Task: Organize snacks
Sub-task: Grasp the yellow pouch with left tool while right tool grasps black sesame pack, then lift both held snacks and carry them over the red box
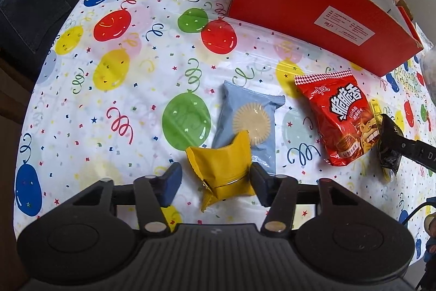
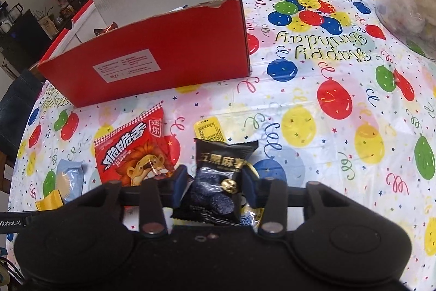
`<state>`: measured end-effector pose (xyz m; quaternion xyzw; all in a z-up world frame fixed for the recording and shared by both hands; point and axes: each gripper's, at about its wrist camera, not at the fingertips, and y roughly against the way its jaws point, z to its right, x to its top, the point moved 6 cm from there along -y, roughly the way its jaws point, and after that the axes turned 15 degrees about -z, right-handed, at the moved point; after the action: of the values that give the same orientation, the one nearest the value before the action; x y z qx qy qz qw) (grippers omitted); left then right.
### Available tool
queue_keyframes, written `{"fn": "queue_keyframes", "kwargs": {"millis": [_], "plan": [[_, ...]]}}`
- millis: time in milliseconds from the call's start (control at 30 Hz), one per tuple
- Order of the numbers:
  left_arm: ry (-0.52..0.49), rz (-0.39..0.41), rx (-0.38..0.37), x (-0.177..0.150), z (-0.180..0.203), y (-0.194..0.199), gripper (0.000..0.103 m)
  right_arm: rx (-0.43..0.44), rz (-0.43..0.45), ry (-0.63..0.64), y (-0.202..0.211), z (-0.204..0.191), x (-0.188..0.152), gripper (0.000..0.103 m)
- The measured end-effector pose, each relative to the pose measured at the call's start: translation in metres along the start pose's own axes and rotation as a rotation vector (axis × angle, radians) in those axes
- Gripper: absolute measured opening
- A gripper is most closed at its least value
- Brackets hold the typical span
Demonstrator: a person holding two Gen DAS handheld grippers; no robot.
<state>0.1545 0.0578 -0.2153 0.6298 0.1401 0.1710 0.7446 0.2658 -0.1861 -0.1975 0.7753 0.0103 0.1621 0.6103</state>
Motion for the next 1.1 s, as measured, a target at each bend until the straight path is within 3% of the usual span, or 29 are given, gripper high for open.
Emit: {"fn": "queue_keyframes", "kwargs": {"millis": [133, 200, 767, 1100], "plan": [[-0.011, -0.001, -0.005, 0.000, 0.000, 0.001, 0.036, 0.011, 0.003, -0.006, 0.001, 0.002, -0.001, 0.036], [-0.022, 0.000, -0.008, -0.001, 0.002, 0.002, 0.034, 0.014, 0.004, -0.003, 0.002, 0.001, -0.003, 0.034], [0.002, 0.028, -0.057, -0.006, -0.009, 0.017, 0.034, 0.055, 0.046, -0.010, 0.032, -0.001, -0.019, 0.032], [-0.037, 0.104, -0.094, -0.011, 0.001, 0.050, 0.034, 0.100, 0.090, 0.003, 0.062, -0.013, -0.023, 0.032]]}}
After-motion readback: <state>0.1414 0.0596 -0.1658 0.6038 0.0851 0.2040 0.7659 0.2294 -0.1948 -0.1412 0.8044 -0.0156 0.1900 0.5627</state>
